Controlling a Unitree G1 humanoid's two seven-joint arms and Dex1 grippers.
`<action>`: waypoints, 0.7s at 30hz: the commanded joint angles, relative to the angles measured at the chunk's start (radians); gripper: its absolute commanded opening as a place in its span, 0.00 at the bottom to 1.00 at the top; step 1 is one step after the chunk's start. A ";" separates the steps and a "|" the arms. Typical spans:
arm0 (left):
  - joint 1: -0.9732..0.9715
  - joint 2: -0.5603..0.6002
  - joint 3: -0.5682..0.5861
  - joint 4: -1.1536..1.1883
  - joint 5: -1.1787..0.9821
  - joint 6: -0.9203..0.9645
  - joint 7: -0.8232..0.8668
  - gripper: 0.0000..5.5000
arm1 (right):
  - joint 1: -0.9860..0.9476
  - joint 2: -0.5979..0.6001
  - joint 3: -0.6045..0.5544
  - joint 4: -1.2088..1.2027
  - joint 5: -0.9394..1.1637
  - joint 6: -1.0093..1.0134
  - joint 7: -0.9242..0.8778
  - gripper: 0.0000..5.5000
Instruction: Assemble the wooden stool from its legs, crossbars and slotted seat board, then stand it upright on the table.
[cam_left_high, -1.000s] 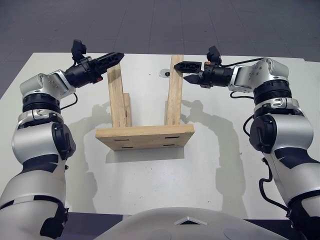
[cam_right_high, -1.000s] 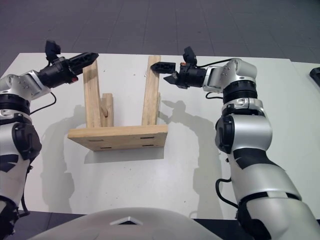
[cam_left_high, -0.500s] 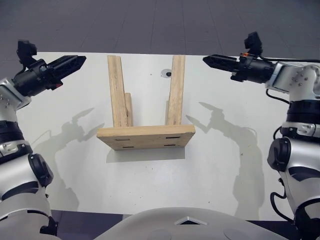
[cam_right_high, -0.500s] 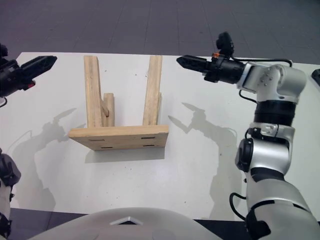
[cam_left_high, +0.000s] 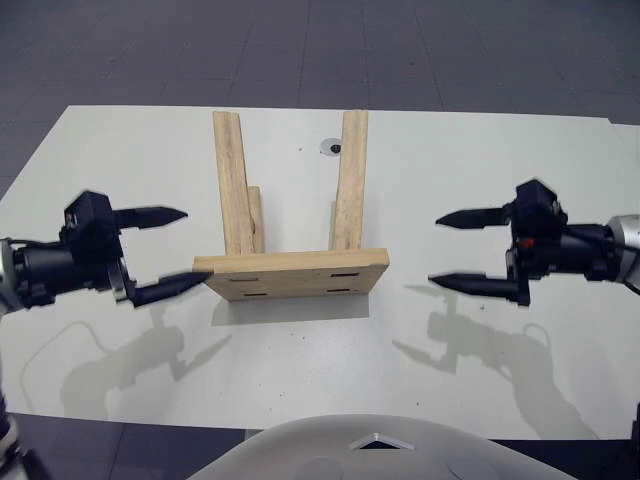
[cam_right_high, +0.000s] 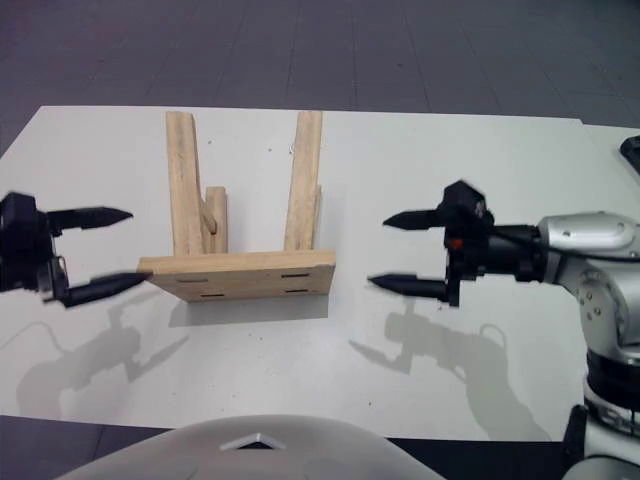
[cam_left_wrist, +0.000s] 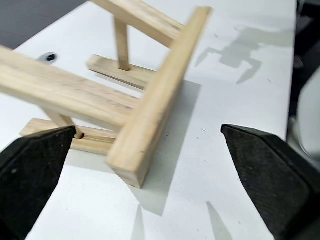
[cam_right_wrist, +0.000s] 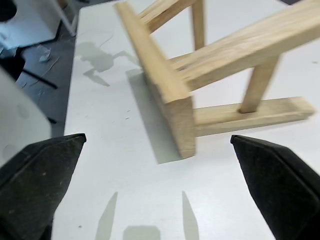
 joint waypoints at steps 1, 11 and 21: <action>0.006 0.021 -0.014 0.007 -0.005 -0.017 0.053 0.98 | 0.018 0.004 0.069 0.004 -0.010 -0.050 -0.041 0.98; 0.033 -0.005 -0.140 0.076 -0.035 -0.035 0.149 0.98 | -0.096 0.057 0.193 0.135 -0.014 -0.109 -0.131 0.98; 0.027 -0.022 -0.190 0.157 -0.082 -0.038 0.190 0.98 | -0.149 0.135 0.280 0.188 0.004 -0.105 -0.191 0.98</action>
